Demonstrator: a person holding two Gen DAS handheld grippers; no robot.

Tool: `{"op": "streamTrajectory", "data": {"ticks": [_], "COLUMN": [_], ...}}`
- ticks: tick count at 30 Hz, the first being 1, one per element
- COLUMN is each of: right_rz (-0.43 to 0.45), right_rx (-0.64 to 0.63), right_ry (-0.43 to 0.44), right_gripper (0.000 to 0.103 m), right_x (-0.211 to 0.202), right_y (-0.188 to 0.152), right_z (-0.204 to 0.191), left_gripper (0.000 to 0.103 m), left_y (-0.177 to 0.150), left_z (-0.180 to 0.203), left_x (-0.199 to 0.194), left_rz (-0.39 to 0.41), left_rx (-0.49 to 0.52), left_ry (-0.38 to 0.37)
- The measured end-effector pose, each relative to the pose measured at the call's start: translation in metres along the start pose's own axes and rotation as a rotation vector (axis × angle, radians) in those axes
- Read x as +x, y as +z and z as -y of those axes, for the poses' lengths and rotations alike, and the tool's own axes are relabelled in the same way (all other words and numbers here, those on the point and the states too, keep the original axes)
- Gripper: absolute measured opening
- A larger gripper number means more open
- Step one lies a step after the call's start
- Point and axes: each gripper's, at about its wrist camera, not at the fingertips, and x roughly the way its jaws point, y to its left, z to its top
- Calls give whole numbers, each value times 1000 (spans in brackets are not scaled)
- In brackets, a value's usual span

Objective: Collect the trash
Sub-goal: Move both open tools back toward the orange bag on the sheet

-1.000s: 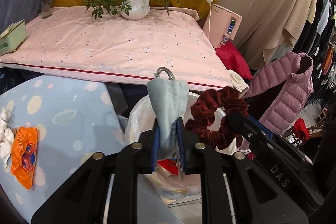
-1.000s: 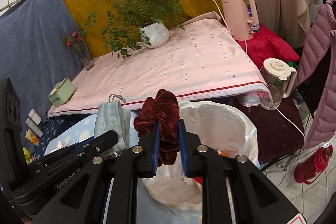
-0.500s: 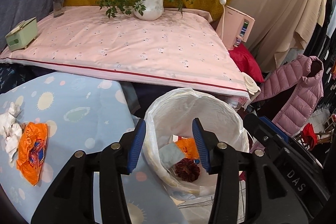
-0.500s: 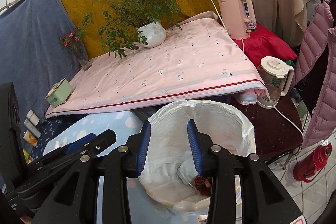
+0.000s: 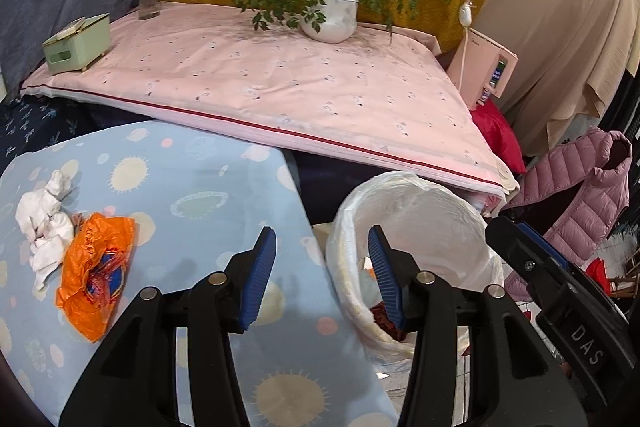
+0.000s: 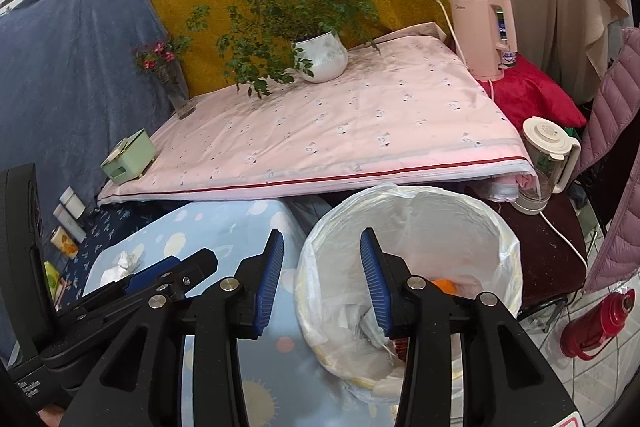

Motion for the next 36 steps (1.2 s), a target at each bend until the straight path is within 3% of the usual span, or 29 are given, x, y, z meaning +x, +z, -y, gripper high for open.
{"op": "streamTrajectory", "data": {"ticks": [29, 32, 36], "right_rz": [-112, -138, -181], "right_rx": [-171, -189, -210], "right_ry": [114, 134, 163], "right_gripper": [39, 39, 40], "right_x": [31, 36, 45], "right_y": [-35, -43, -57], "right_z": [-113, -127, -146], "left_gripper": [46, 58, 59], "left_y": [-22, -27, -36], "left_z": [-124, -143, -169], "left_x": [-34, -37, -41], "left_rz": [23, 25, 23], "left_rx": [-173, -208, -241], "left_ry": [147, 174, 214]}}
